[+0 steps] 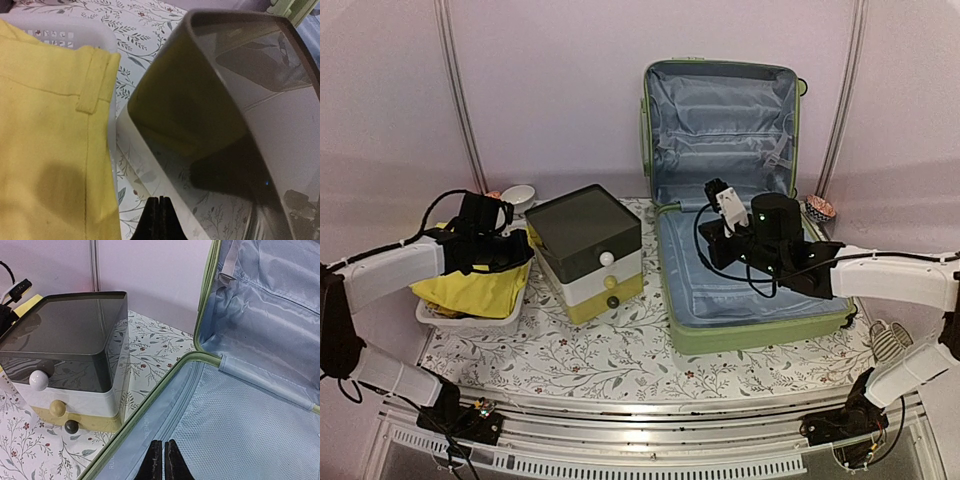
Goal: Open, take out, and arrange the luggage
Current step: Adjust the storage box at the center of the board.
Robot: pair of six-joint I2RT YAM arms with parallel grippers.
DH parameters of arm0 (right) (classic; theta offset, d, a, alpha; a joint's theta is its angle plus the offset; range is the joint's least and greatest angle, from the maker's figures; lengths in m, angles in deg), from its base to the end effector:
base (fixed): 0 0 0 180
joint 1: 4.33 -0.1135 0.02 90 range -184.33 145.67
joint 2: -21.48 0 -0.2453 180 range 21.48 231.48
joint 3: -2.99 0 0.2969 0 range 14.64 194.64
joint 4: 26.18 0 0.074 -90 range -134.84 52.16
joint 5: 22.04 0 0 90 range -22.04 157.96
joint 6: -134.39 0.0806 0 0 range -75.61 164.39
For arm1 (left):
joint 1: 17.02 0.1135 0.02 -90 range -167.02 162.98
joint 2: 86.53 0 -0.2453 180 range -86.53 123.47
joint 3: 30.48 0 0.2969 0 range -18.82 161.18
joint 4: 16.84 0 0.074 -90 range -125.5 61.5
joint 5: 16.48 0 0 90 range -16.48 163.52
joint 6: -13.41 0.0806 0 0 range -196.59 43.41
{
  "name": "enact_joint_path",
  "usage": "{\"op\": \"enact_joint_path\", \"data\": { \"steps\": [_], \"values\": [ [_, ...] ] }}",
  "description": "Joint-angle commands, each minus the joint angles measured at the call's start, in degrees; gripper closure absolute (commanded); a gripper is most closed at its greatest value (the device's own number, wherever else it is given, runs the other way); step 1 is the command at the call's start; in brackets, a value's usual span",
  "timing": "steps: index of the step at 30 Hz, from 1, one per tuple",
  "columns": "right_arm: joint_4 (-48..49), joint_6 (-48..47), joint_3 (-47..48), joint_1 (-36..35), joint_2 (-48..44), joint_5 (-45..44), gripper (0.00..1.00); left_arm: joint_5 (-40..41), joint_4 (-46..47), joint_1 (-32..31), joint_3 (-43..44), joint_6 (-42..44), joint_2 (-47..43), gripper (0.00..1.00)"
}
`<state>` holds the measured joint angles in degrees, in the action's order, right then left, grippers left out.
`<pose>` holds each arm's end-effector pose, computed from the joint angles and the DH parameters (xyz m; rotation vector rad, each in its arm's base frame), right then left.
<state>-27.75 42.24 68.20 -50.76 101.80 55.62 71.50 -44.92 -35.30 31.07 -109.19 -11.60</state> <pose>0.2962 0.2864 0.2341 -0.6295 1.7592 0.3359 0.3418 -0.1159 0.1793 -0.2738 2.3290 -0.4915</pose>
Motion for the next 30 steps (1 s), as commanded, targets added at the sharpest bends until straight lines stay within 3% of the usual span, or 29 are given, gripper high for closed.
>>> {"op": "enact_joint_path", "data": {
  "steps": [1, 15, 19, 26, 30],
  "values": [
    [-2.9, 3.77, -2.2, 1.75, -4.39, 1.49, 0.96, 0.32, 5.9, 1.08, 3.17, 1.03, 4.92, 1.0],
    [-10.83, 7.04, -4.5, 6.01, -9.3, 3.45, 0.96, -1.26, 10.43, 3.89, 9.61, 2.98, 16.58, 1.0],
    [-12.7, 8.51, -4.01, 7.26, -9.22, 3.99, 0.95, 0.19, 7.99, 4.22, 11.04, 4.57, 17.22, 1.0],
    [-13.34, 10.95, -4.6, 12.77, -10.52, 4.77, 0.89, 5.97, 5.06, 4.45, 4.54, 6.24, 5.21, 0.98],
    [-12.86, 12.5, -5.89, 19.87, -13.39, 5.04, 0.82, 11.81, 5.26, 4.58, -1.22, 5.6, -5.87, 0.86]
  ]
}}
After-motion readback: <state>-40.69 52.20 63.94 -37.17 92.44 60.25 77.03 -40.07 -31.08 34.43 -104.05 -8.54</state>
